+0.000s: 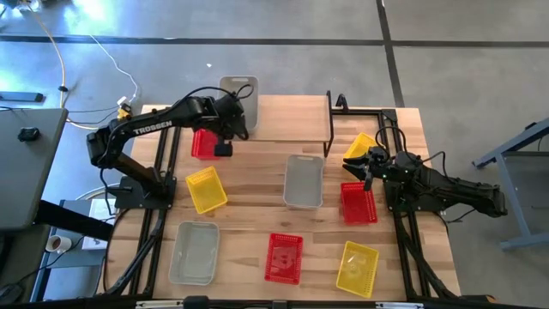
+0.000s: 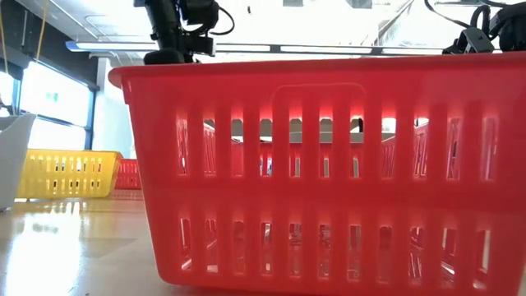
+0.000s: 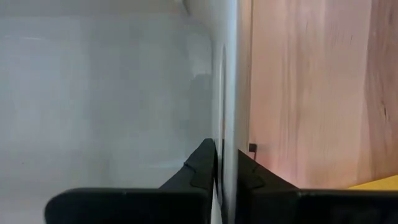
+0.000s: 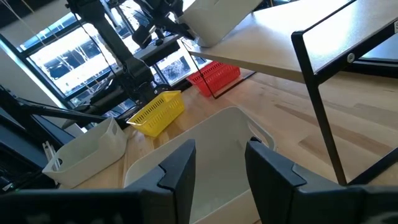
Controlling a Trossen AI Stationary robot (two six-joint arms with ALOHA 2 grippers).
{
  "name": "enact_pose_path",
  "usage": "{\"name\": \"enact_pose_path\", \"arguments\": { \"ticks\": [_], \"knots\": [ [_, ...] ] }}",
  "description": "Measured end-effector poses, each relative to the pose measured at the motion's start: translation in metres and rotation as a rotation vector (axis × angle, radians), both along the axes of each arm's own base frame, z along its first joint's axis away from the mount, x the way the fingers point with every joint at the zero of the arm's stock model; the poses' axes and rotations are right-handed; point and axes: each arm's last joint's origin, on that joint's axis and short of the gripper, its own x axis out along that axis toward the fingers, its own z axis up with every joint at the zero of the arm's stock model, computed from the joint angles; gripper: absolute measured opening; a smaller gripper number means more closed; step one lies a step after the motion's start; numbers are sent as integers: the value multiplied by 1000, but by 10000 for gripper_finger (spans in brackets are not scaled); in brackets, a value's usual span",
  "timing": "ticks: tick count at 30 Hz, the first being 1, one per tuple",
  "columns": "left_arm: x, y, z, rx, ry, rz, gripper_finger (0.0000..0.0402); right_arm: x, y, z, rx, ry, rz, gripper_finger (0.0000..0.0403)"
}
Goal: Stack baskets on shelf by color
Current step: Put the top left gray bin on the shelf
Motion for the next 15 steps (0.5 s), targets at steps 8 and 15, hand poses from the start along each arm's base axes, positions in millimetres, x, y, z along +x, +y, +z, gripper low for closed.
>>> {"name": "enact_pose_path", "arguments": {
  "ticks": [8, 15],
  "knots": [
    [3, 3, 16, 57, -29, 11, 48, 0, 0, 0, 0, 0, 0, 126],
    [2, 2, 18, 62, -15, 0, 55, 0, 0, 0, 0, 0, 0, 126]
  ]
}}
